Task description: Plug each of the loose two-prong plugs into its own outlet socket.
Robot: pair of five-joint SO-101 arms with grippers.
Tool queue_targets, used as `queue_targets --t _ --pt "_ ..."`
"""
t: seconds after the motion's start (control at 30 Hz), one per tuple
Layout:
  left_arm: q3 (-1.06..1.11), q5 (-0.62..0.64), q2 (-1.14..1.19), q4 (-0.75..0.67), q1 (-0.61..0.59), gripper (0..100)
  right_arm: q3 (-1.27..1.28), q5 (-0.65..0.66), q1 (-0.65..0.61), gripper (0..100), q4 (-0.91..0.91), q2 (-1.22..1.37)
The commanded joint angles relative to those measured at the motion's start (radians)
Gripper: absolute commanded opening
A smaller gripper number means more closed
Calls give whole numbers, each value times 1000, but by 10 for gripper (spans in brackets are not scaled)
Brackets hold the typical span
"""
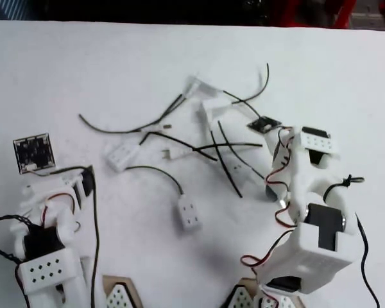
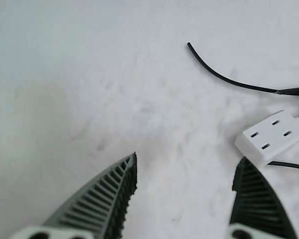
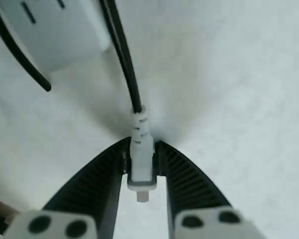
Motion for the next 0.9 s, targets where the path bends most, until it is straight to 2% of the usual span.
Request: queue_targets --t 0.0,0.3,0.43,0.57,0.7,0.87 --pt "-5 -14 -8 -21 -1 308 8 -5 -15 18 30 -50" --pt "-5 -14 -8 -21 -4 308 11 -14 -145 18 101 -50" --pt "-5 -14 -8 -21 -5 308 5 -71 -183 18 93 -50" --pt "-5 -14 -8 -21 -5 308 3 -77 -199 25 93 -50" --pt "-5 -14 -8 -21 -5 308 5 -77 -194 89 99 -50" --pt "-5 -14 -8 -21 -5 308 8 -77 -193 55 105 -50"
